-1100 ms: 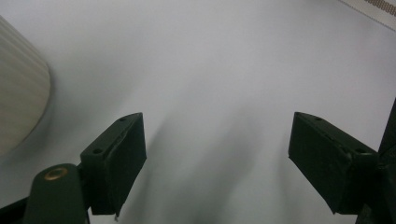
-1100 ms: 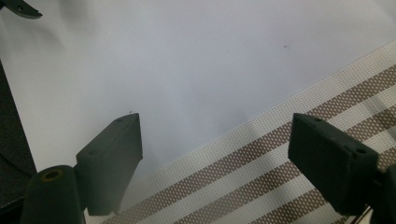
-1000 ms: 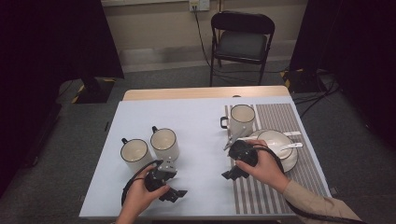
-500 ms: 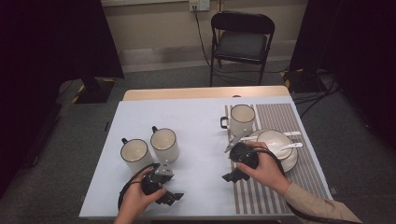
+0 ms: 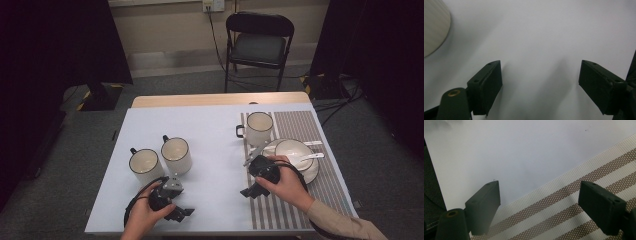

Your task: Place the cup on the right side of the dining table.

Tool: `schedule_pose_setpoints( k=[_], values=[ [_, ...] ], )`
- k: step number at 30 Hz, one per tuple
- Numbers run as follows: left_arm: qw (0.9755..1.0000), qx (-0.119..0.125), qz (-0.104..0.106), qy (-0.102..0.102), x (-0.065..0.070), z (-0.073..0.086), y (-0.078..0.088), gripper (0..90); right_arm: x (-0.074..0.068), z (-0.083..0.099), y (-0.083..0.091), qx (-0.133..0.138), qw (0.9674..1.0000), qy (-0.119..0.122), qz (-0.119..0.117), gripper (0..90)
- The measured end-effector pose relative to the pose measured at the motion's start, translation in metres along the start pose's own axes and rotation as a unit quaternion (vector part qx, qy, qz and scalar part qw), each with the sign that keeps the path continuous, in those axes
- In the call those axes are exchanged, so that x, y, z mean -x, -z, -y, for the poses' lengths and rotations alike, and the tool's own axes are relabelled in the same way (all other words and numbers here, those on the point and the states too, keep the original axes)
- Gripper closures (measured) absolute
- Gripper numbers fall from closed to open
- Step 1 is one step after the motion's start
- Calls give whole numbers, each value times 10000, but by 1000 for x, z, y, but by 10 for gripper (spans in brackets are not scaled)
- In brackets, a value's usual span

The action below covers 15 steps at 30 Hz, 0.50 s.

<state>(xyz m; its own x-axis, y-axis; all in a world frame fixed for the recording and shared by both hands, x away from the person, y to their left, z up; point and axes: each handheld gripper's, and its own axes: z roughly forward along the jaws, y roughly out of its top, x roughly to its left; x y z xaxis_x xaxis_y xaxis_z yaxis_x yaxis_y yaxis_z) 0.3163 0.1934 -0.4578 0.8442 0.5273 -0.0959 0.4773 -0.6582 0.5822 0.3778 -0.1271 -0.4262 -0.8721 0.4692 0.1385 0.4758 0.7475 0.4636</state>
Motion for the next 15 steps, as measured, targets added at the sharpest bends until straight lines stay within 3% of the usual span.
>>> schedule_pose_setpoints(
  k=[15],
  values=[
    [10000,1,-32,33,1,6,3,185,-3,8,-1,51,9999,-28,-84,172]
  ],
)
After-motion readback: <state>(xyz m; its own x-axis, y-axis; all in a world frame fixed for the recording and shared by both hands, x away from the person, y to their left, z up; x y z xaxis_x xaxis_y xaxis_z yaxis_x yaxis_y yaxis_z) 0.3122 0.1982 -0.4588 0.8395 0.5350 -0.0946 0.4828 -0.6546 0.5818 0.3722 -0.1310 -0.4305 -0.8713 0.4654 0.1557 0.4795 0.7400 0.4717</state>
